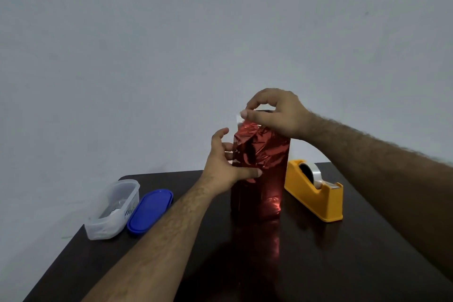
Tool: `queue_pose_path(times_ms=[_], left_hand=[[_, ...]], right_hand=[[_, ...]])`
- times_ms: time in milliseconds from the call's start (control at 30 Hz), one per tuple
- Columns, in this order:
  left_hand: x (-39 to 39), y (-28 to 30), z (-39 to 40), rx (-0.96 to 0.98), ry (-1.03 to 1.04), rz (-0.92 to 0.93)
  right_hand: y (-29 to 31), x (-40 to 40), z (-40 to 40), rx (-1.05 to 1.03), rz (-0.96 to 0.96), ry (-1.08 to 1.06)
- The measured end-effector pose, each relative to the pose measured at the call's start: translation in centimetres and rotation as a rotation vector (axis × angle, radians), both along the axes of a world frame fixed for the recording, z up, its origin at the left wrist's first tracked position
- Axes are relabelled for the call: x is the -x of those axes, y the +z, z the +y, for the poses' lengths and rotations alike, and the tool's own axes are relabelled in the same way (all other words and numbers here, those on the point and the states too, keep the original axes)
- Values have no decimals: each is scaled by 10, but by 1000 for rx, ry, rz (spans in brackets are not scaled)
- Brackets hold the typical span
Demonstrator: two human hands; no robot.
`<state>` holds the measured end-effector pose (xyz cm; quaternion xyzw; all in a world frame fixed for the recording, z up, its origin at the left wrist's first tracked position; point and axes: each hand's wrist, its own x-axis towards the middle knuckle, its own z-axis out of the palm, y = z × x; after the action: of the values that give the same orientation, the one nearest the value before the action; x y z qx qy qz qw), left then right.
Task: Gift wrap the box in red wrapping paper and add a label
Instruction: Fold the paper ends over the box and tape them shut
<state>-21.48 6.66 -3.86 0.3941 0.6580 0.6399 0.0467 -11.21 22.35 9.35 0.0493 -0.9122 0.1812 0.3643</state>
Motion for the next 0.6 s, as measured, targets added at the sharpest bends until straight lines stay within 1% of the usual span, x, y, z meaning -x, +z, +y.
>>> queue_pose_path(times_ms=[67,133,200,267,367,433,467,500,533,600], left_hand=[[9,0,-5,-3,-37,-23],[15,1,-10,17,-68,-32],[18,3,-14,30,-102,-44],[18,8,-14,-31,-102,-42],[10,23,-13,-187,14,54],[3,36,-10,-222,74,149],[0,41,-9,-220,95,187],[-2,45,-8,-216,116,209],[-3,47,-6,-211,134,218],[-4,47,-5,-198,146,206]], right_hand=[[-3,-2,6,70,-62,60],[-5,-2,10,29,-126,97],[-7,1,14,-23,-130,103],[-8,5,14,-40,-129,100],[-6,11,13,-115,-89,75],[-5,10,16,-194,0,30],[-7,8,16,-204,75,7],[-11,6,17,-169,180,0],[-17,3,17,-80,317,33],[-34,3,16,209,609,142]])
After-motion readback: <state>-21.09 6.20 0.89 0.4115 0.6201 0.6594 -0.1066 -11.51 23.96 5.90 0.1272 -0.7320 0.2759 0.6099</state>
